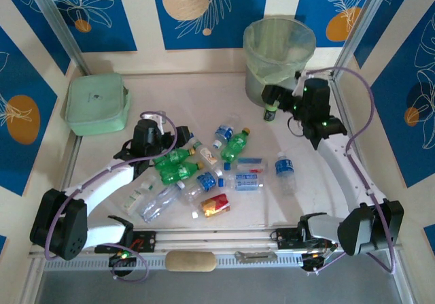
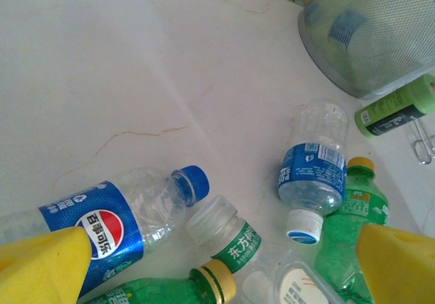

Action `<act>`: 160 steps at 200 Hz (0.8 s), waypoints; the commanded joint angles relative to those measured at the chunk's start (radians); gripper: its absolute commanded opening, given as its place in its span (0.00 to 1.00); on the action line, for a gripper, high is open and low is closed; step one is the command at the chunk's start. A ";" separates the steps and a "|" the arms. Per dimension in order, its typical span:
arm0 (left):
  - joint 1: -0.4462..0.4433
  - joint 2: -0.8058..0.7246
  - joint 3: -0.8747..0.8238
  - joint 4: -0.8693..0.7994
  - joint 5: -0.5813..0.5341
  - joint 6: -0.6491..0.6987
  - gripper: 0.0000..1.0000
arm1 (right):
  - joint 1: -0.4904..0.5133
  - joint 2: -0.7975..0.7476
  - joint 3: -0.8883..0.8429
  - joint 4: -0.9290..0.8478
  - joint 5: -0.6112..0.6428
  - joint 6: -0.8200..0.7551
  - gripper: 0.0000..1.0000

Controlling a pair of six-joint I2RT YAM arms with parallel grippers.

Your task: Put the plastic bottles in the bin

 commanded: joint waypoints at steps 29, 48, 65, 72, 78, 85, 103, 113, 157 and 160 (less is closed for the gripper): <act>-0.024 0.042 0.016 0.049 0.030 -0.053 1.00 | 0.024 -0.106 -0.106 -0.330 -0.017 0.027 0.99; -0.033 0.073 0.016 0.086 0.029 -0.070 1.00 | 0.024 -0.126 -0.136 -0.428 0.029 0.037 0.99; -0.038 0.109 0.027 0.122 0.044 -0.090 1.00 | 0.023 -0.147 -0.157 -0.496 0.046 0.040 0.99; -0.039 0.124 0.035 0.136 0.052 -0.097 1.00 | 0.025 -0.155 -0.167 -0.524 0.059 0.048 0.99; -0.041 0.135 0.041 0.147 0.058 -0.102 1.00 | 0.024 -0.162 -0.177 -0.546 0.073 0.062 0.99; -0.044 0.146 0.046 0.161 0.064 -0.107 1.00 | 0.024 -0.169 -0.192 -0.566 0.082 0.074 0.99; -0.051 0.165 0.057 0.183 0.075 -0.117 1.00 | 0.023 -0.177 -0.234 -0.600 0.088 0.104 0.99; -0.054 0.169 0.058 0.190 0.079 -0.119 1.00 | 0.023 -0.176 -0.264 -0.596 0.076 0.105 0.99; -0.055 0.150 0.046 0.155 0.077 -0.101 1.00 | 0.014 -0.140 -0.348 -0.568 0.130 0.124 0.99; -0.055 0.146 0.045 0.151 0.075 -0.098 1.00 | 0.011 -0.134 -0.350 -0.568 0.135 0.126 0.99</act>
